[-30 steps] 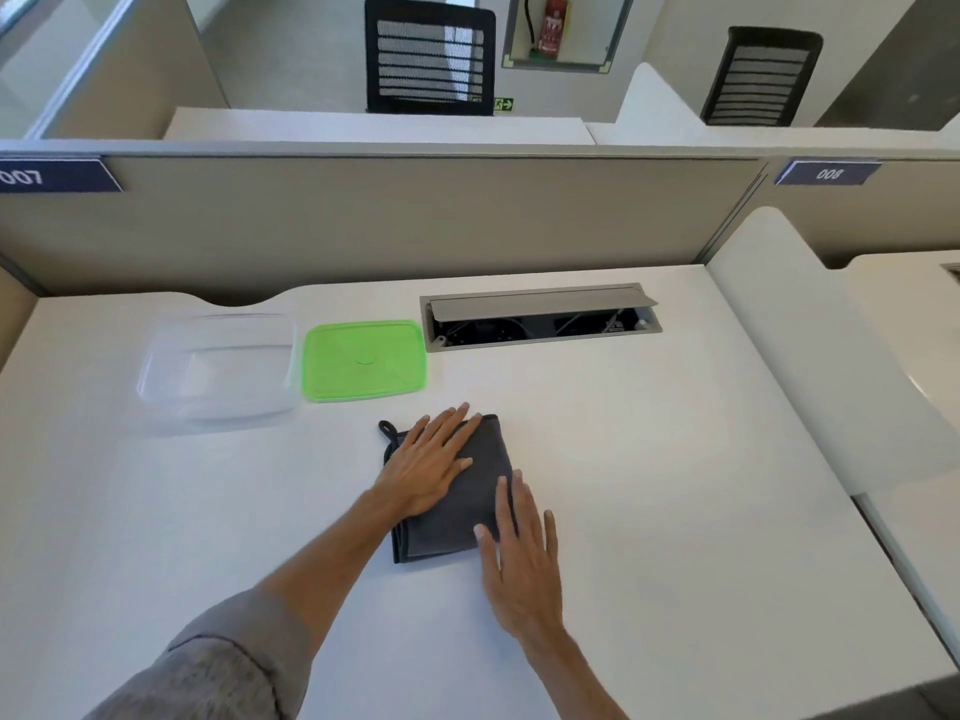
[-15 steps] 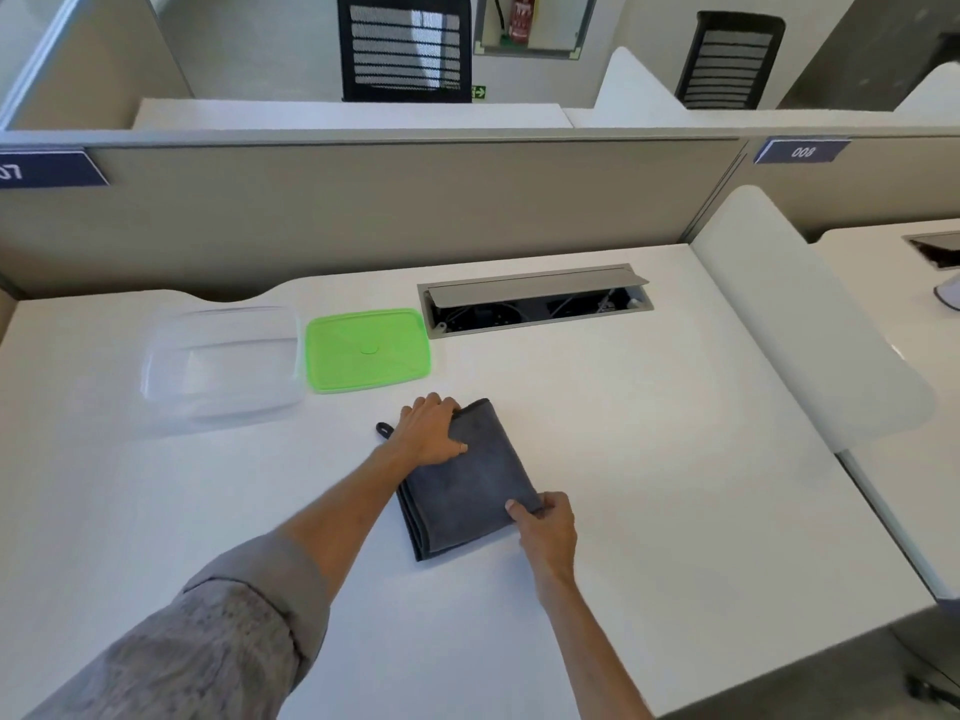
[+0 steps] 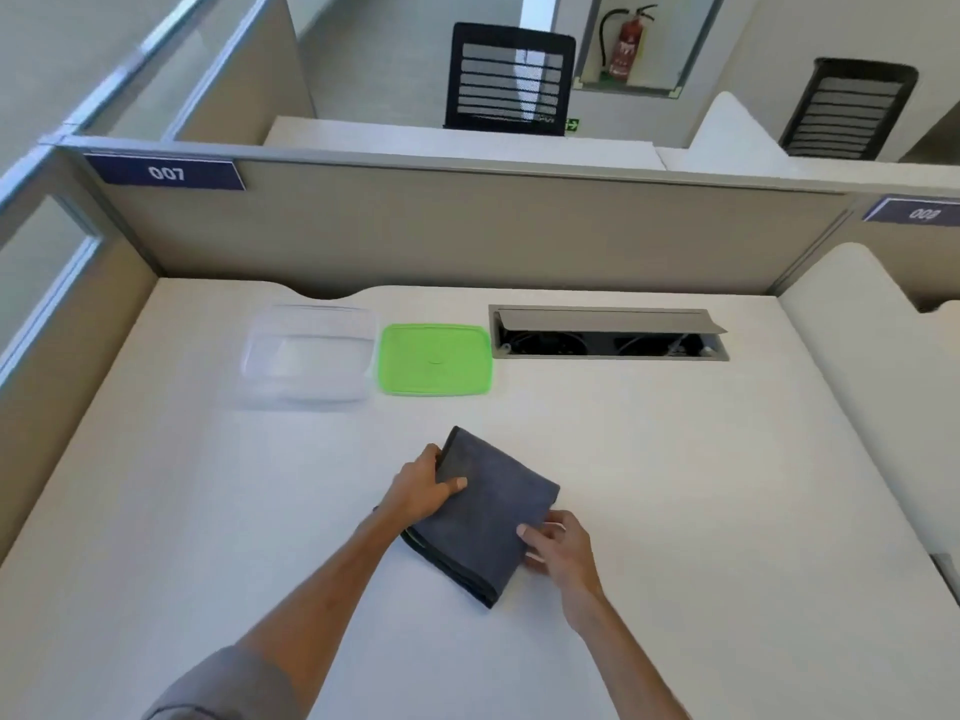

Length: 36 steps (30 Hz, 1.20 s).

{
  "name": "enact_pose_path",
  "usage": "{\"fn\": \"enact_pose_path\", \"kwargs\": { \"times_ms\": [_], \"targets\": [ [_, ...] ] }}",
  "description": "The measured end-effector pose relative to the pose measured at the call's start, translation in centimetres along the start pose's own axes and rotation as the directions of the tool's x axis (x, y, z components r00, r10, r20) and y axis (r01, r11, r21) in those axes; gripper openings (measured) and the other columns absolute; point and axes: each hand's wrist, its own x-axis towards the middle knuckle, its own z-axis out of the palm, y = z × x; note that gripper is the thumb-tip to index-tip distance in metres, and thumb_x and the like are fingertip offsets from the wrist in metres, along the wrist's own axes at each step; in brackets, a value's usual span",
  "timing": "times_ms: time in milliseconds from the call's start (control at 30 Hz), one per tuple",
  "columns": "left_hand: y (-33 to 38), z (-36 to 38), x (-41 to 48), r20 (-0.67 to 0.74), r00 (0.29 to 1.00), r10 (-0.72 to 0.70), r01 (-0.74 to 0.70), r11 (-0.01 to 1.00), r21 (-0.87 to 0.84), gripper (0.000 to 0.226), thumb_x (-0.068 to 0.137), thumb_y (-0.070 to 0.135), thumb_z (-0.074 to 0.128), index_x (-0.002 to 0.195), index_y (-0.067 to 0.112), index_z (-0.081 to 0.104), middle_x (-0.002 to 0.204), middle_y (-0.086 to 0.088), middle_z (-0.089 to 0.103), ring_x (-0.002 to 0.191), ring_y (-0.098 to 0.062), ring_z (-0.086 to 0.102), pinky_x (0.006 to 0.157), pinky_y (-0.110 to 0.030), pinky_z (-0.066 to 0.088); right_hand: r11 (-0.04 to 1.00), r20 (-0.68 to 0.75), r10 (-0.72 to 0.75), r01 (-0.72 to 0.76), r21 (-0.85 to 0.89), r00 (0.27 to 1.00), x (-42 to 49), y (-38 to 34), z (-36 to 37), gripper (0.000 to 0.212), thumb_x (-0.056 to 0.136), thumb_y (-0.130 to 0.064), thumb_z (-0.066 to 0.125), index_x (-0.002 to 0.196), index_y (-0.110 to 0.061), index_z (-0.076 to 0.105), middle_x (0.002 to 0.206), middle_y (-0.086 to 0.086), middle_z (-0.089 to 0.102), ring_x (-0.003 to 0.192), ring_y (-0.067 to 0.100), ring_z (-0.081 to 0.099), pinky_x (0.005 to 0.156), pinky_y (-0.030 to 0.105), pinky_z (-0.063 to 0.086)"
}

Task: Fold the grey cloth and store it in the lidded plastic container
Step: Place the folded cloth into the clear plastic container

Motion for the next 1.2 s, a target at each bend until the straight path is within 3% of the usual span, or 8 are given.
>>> {"fn": "enact_pose_path", "kwargs": {
  "times_ms": [100,300,467,633,800,1033,1100,1200],
  "targets": [
    [-1.5,-0.8,-1.2,-0.018,0.998,-0.06,0.059,0.996,-0.061,0.052,0.103,0.037,0.073,0.143,0.009,0.055,0.144,-0.015,0.069,0.131,-0.038,0.066,0.112,-0.05,0.054,0.99,0.112,0.001,0.015,-0.137,0.994,0.7,-0.5,1.1,0.026,0.102,-0.018,0.075,0.122,-0.016,0.058,0.117,0.009,0.078,0.104,0.029,0.08,0.088,0.052,0.07],
    [-5.1,-1.2,-4.9,0.05,0.985,-0.167,0.174,0.93,-0.323,0.044,0.107,0.037,0.066,0.145,0.016,0.06,0.148,-0.012,0.069,0.132,-0.032,0.069,0.116,-0.051,0.056,0.981,0.237,0.128,-0.087,-0.176,0.963,0.7,-0.4,1.8,0.026,0.104,-0.027,0.068,0.128,-0.019,0.068,0.117,0.004,0.083,0.108,0.031,0.079,0.093,0.054,0.068],
    [-7.9,-3.2,-6.7,0.075,0.991,-0.107,0.128,0.899,-0.418,0.044,0.111,0.034,0.061,0.153,0.024,0.048,0.146,-0.014,0.07,0.13,-0.031,0.071,0.113,-0.052,0.059,0.937,0.316,0.149,-0.031,-0.349,0.937,0.6,-0.9,3.8,0.027,0.105,-0.029,0.066,0.124,-0.04,0.05,0.131,-0.002,0.073,0.106,0.026,0.08,0.087,0.052,0.07],
    [-9.1,-7.3,-7.0,0.144,0.989,-0.031,0.094,0.882,-0.461,0.047,0.113,0.035,0.058,0.155,0.032,0.037,0.143,-0.013,0.071,0.128,-0.033,0.073,0.098,-0.052,0.067,0.936,0.343,-0.008,0.128,-0.329,0.939,-0.1,-3.2,6.7,0.027,0.108,-0.014,0.062,0.123,-0.035,0.053,0.124,0.002,0.079,0.092,0.023,0.083,0.065,0.043,0.068],
    [-8.7,-14.5,-5.0,-0.003,1.0,0.018,-0.016,0.818,-0.575,0.043,0.111,0.032,0.065,0.15,0.029,0.048,0.132,-0.011,0.079,0.12,-0.034,0.078,0.08,-0.043,0.064,0.915,0.324,-0.222,0.311,-0.258,0.92,0.6,-9.4,12.5,0.031,0.106,-0.009,0.065,0.126,-0.032,0.056,0.116,0.012,0.081,0.081,0.014,0.08,0.051,0.035,0.061],
    [-8.2,-27.6,0.0,-0.181,0.982,0.054,-0.151,0.799,-0.582,0.046,0.104,0.013,0.063,0.146,0.033,0.059,0.131,-0.014,0.075,0.112,-0.027,0.074,0.085,-0.046,0.059,0.87,0.317,-0.407,0.469,-0.151,0.857,4.0,-18.8,23.1,0.035,0.104,-0.012,0.068,0.13,-0.033,0.059,0.12,0.008,0.079,0.108,0.026,0.079,0.055,0.032,0.064],
    [-7.5,-30.2,1.4,-0.206,0.977,0.057,-0.167,0.805,-0.57,0.052,0.103,0.006,0.06,0.149,0.03,0.059,0.127,-0.014,0.076,0.108,-0.025,0.073,0.08,-0.039,0.061,0.857,0.317,-0.429,0.492,-0.154,0.846,4.9,-21.0,25.0,0.034,0.104,-0.012,0.067,0.13,-0.033,0.059,0.118,0.013,0.079,0.097,0.021,0.082,0.056,0.028,0.064],
    [-7.8,-35.6,5.5,-0.23,0.972,0.053,-0.177,0.81,-0.559,0.051,0.106,0.005,0.06,0.153,0.025,0.057,0.124,-0.005,0.077,0.112,-0.026,0.075,0.075,-0.032,0.063,0.871,0.313,-0.408,0.469,-0.149,0.858,7.8,-24.3,30.4,0.032,0.105,-0.015,0.066,0.128,-0.036,0.058,0.11,0.017,0.078,0.078,0.016,0.081,0.054,0.044,0.066]
  ]
}}
